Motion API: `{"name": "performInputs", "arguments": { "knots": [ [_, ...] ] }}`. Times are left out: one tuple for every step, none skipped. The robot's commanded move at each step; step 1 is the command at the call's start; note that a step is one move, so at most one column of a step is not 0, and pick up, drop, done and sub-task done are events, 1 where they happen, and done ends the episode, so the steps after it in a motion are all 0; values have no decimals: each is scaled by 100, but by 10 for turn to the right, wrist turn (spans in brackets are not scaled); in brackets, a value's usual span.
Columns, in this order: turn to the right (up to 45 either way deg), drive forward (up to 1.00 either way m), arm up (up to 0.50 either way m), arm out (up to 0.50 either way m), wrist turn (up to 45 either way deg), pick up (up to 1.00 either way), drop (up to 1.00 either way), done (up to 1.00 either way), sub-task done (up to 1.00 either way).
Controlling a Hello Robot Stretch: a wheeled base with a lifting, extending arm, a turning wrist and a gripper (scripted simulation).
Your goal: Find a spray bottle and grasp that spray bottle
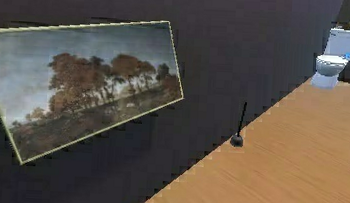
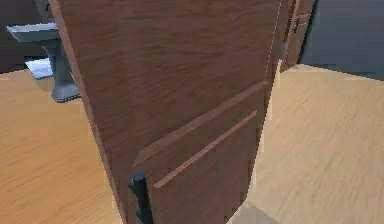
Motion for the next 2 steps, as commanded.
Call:
{"name": "performInputs", "arguments": {
  "knots": [
    [240,0,0,0,0,0,0,0,0],
    [0,60,0,0,0,0,0,0,0]
  ]
}}
